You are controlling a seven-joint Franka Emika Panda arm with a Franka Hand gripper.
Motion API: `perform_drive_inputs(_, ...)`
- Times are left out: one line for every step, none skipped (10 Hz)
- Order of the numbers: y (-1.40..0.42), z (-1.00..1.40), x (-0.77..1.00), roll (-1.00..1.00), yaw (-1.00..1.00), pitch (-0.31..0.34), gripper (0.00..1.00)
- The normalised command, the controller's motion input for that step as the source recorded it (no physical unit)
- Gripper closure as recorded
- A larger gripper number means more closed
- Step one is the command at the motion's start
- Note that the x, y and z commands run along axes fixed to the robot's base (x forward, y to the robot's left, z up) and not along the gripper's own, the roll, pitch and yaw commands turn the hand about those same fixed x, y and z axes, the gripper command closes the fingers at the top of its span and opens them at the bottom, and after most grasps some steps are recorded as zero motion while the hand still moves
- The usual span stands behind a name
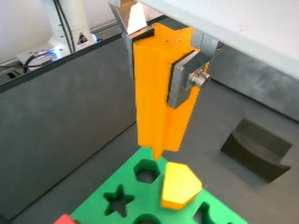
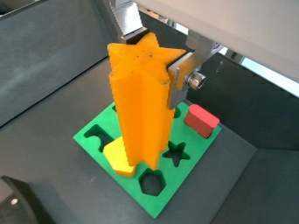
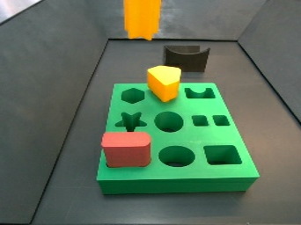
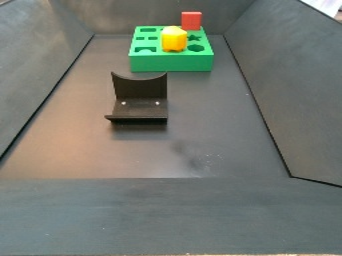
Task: Pick up the star object. Move up. Place the star object on the fixture. Regrasp the star object. Move to above the board. Insert the star object.
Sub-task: Insert the star object.
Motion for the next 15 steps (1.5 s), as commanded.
perform_drive_inputs(0.0, -0.04, -0.03, 0.04, 0.0, 0.0, 1.0)
perform_drive_inputs(0.0, 0.0, 0.0, 0.01, 0.0, 0.0, 1.0)
perform_drive_inputs(0.0, -0.09, 0.0, 0.01, 0.0, -0.027, 1.0)
perform_drive_inputs(-0.39, -0.43, -0.66, 0.03, -0.13, -0.006, 1.0)
perform_drive_inputs(-0.64, -0.62, -0.33, 0.0, -0.38, -0.031, 1.0)
perform_drive_inputs(-0.59, -0.69, -0.15, 0.0, -0.55, -0.081, 1.0)
perform_drive_inputs(-0.42, -0.48, -0.03, 0.0, -0.77, -0.124, 1.0)
perform_drive_inputs(-0.26, -0.43, -0.01, -0.02, -0.86, -0.099, 1.0)
perform_drive_inputs(-0.14, -0.36, 0.0, -0.06, -0.93, -0.081, 1.0)
perform_drive_inputs(-0.07, -0.36, 0.0, -0.08, -0.97, -0.09, 1.0)
perform_drive_inputs(-0.06, -0.34, 0.0, -0.09, -0.97, -0.084, 1.0)
perform_drive_inputs(-0.06, -0.32, 0.0, -0.09, -0.96, -0.063, 1.0)
perform_drive_inputs(-0.16, -0.23, 0.0, -0.11, -0.84, 0.0, 1.0)
perform_drive_inputs(0.0, 0.0, 0.0, 0.02, 0.0, 0.0, 1.0)
perform_drive_inputs(-0.17, -0.59, 0.0, 0.0, -0.05, -0.066, 1.0)
